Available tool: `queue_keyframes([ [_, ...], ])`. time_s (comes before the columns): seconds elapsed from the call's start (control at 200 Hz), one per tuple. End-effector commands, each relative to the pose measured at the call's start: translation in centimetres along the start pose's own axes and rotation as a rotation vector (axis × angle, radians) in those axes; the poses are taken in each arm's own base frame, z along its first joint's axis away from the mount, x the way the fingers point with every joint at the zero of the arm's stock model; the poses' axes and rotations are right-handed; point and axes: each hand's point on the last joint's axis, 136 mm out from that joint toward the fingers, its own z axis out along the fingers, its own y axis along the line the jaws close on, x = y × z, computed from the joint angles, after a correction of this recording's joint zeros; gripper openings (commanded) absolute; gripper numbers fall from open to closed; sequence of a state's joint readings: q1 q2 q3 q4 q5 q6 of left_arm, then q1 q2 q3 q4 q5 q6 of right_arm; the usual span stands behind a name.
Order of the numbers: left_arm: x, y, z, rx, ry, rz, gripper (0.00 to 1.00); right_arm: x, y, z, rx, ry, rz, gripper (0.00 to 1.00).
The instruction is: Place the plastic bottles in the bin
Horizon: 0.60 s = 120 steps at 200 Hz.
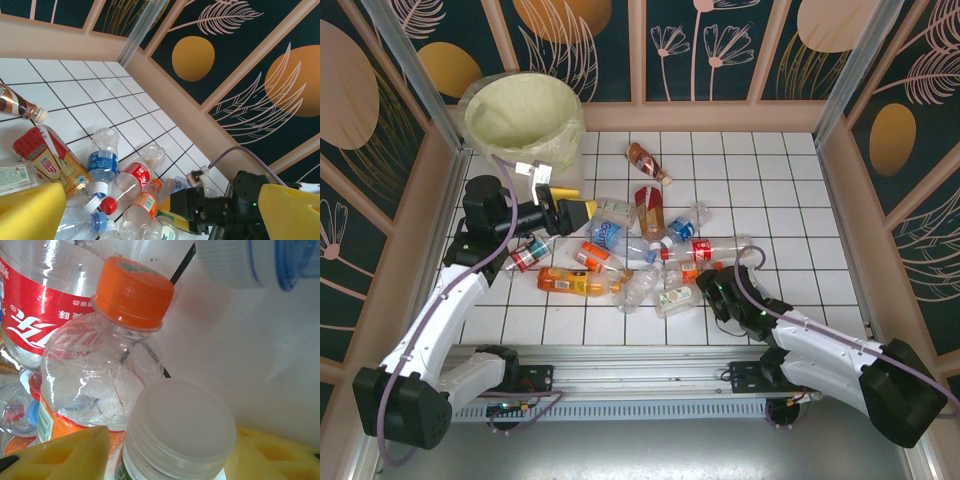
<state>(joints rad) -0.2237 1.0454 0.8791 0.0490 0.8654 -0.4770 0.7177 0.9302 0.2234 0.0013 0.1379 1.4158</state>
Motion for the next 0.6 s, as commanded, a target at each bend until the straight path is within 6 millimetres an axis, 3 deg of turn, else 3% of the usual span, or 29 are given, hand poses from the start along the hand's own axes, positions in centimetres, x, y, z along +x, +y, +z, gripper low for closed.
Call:
queue_keyframes([
  [0.0,0.1,-0.8,0.1,0.037,0.001,0.017,0.99,-0.8,2.0,0.0,-0.050,-0.044,-0.013,0.57],
  [0.595,1.0,-0.8,0.9,0.043,0.038,0.012,0.99,-2.7,4.1,-1.6,-0.102,-0.133,-0.098,0.37],
])
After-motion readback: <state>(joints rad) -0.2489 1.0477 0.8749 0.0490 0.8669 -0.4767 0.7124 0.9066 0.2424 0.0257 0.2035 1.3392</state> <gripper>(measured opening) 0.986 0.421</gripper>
